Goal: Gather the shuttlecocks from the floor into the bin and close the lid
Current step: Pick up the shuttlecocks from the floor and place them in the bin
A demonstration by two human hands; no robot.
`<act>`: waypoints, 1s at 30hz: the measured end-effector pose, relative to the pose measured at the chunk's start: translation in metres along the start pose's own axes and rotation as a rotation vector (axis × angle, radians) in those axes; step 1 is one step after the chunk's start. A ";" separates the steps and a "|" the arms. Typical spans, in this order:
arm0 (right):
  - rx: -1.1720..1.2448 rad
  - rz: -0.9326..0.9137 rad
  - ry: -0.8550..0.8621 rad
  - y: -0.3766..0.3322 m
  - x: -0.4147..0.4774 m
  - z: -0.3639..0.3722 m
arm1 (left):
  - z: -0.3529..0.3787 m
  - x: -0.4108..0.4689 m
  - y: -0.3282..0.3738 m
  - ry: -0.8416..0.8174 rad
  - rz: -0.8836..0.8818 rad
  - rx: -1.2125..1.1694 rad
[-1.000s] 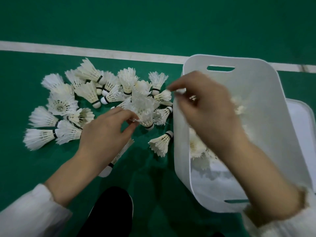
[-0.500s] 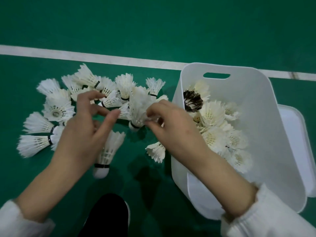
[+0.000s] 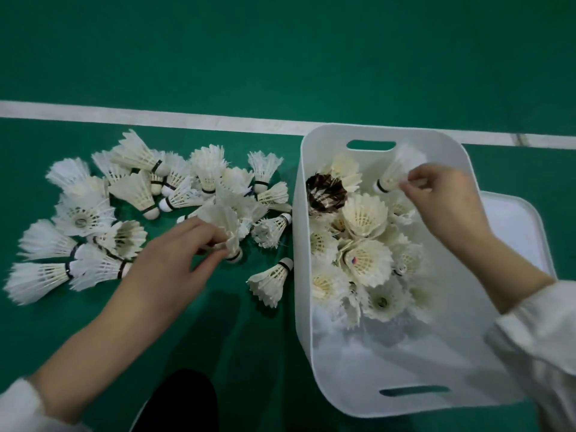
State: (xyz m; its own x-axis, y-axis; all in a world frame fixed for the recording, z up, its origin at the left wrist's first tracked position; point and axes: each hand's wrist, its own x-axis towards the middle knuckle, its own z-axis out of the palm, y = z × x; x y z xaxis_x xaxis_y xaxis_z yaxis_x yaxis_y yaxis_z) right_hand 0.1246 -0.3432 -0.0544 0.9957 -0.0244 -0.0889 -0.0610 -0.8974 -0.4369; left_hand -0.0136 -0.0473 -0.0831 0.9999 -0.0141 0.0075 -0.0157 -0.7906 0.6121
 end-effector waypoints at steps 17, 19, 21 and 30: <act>-0.179 -0.158 -0.073 -0.008 0.009 0.005 | 0.015 0.012 0.013 0.063 0.140 0.089; -0.083 -0.285 -0.035 -0.032 -0.010 -0.004 | 0.014 0.011 0.013 0.062 0.163 0.097; 0.035 -0.432 -0.110 -0.062 -0.033 -0.006 | 0.012 0.010 0.014 0.056 0.164 0.085; 0.110 -0.681 -0.471 -0.113 -0.085 0.050 | -0.002 -0.001 0.005 0.116 0.224 -0.026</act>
State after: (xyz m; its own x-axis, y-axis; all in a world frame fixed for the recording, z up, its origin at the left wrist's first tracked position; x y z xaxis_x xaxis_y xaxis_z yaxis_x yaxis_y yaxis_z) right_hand 0.0432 -0.2176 -0.0427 0.6859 0.7163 -0.1280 0.5130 -0.6008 -0.6130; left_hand -0.0144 -0.0500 -0.0787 0.9652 -0.1153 0.2347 -0.2379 -0.7595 0.6055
